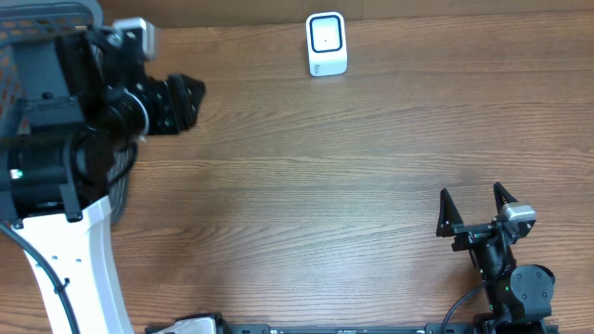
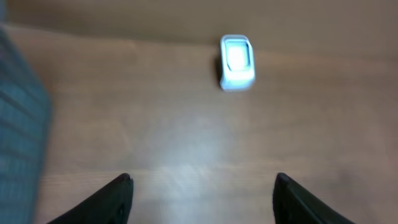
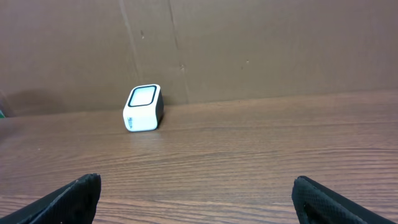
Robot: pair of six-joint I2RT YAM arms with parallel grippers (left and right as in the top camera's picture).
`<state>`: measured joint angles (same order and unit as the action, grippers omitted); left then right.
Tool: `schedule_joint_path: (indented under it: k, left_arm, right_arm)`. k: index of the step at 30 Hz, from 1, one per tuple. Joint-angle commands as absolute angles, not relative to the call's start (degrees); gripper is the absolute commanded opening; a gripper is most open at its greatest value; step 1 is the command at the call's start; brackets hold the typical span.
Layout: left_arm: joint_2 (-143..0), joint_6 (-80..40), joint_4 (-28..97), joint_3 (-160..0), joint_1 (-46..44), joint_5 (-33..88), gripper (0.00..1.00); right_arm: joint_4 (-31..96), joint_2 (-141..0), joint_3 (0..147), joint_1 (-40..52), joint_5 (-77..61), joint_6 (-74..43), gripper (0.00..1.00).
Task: Scan the item barcode
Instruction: 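Move the left gripper over the grey basket and reach down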
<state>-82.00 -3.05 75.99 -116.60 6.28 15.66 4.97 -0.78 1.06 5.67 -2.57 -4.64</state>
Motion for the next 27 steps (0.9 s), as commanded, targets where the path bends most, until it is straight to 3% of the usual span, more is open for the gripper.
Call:
schedule_joint_path:
  k: [1, 6, 10, 17, 27]
  left_arm:
    - [-84.4, -4.8, 73.9, -120.4, 9.7, 10.0, 0.66]
    - [-88.6, -6.7, 69.6, -122.1, 19.6, 10.1, 0.71]
    - [-91.6, -6.4, 65.8, -122.1, 28.1, 10.2, 0.9]
    - [-96.3, -5.2, 62.9, -122.0, 39.7, 12.9, 0.97]
    - [-106.1, 0.9, 61.0, -122.0, 43.5, 14.3, 1.0]
  right_arm:
    - [4.6, -0.2, 0.4, 5.5, -2.5, -4.4, 1.0]
    - [4.6, -0.2, 0.4, 5.5, -2.5, -4.4, 1.0]
    - [4.6, -0.2, 0.4, 5.5, -2.5, -4.4, 1.0]
    - [4.6, -0.2, 0.4, 5.5, -2.5, -4.4, 1.0]
    - [4.6, -0.2, 0.4, 5.5, -2.5, -4.4, 1.0]
